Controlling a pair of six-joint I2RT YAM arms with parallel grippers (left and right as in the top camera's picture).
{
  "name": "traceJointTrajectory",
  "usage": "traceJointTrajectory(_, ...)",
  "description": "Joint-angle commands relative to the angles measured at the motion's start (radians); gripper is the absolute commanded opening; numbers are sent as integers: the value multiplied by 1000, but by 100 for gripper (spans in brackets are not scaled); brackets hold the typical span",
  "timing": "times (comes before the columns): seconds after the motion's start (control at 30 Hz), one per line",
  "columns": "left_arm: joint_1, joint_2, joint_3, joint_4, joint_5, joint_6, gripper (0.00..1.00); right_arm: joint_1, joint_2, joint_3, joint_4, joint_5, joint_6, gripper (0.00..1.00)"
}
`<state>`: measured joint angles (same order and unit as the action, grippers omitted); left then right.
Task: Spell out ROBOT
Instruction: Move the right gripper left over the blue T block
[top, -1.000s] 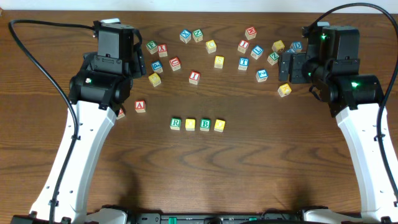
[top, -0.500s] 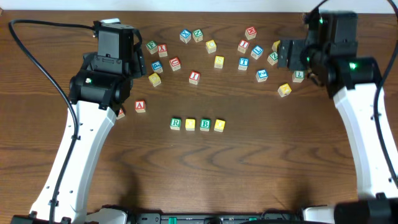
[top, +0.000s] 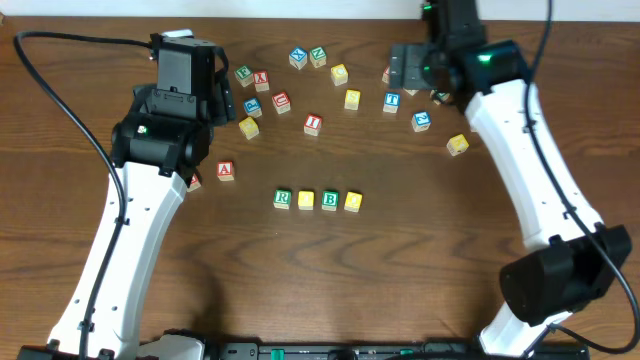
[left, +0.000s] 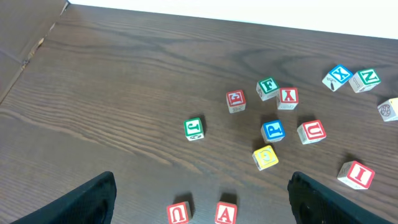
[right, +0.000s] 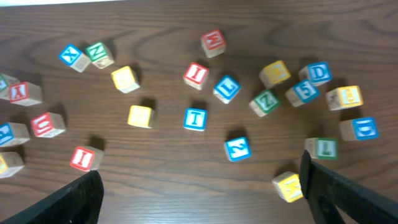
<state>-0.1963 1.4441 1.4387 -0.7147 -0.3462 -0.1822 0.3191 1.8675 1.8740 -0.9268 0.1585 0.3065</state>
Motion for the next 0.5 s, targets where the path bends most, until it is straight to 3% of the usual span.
traceJointTrajectory(0.0, 6, 6, 16, -3, -11, 6, 87, 24, 15, 37, 14, 69, 124, 93)
traceJointTrajectory(0.47, 6, 6, 16, -4, -11, 6, 87, 40, 188, 37, 35, 63, 176, 95)
